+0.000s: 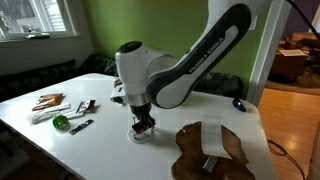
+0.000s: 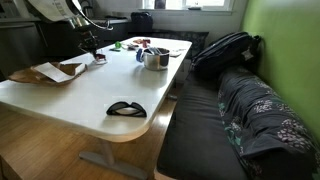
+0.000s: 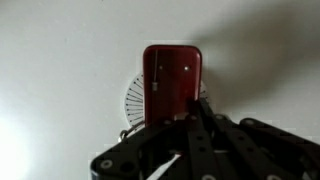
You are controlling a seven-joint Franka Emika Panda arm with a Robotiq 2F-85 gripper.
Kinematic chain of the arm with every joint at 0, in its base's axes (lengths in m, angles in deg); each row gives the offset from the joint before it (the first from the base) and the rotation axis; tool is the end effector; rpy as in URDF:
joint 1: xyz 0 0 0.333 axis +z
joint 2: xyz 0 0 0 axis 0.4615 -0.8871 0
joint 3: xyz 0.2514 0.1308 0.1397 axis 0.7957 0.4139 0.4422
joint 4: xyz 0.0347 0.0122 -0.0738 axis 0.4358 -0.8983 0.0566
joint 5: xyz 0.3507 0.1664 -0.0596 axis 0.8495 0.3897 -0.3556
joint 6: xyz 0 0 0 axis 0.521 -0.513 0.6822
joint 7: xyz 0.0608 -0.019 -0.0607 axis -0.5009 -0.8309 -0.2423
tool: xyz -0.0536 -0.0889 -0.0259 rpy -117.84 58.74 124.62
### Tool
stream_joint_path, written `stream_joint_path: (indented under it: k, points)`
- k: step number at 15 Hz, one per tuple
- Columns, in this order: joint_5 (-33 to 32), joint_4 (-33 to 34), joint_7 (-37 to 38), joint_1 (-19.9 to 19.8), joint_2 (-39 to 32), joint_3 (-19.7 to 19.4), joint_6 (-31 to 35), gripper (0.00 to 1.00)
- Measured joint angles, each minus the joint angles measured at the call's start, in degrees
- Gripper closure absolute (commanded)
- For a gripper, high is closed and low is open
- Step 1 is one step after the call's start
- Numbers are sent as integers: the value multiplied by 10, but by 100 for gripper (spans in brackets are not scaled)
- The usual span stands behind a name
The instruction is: Remove the toy cart from the wooden plate and put it on the table
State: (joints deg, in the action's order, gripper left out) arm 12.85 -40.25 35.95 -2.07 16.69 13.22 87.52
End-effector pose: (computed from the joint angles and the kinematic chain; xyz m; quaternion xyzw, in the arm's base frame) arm 0.5971 0.3885 0.1796 0.6983 0.7039 0.0219 0.1279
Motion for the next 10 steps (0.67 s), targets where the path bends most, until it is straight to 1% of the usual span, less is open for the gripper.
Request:
stream_joint_path:
  k: [1, 3, 4, 5, 6, 8, 9, 10]
  points:
    - [0, 2, 0, 0, -1, 1, 0, 56]
    - [1, 4, 1, 0, -2, 3, 0, 42]
    - [3, 5, 1, -1, -1, 6, 0, 34]
    - [5, 7, 2, -1, 0, 9, 0, 27]
    - [9, 8, 4, -3, 5, 14, 1, 18]
    - [27, 8, 4, -9, 24, 34, 4, 5]
    - [47, 4, -6, -16, 39, 53, 9, 0]
    - [70, -3, -23, -27, 58, 77, 12, 15]
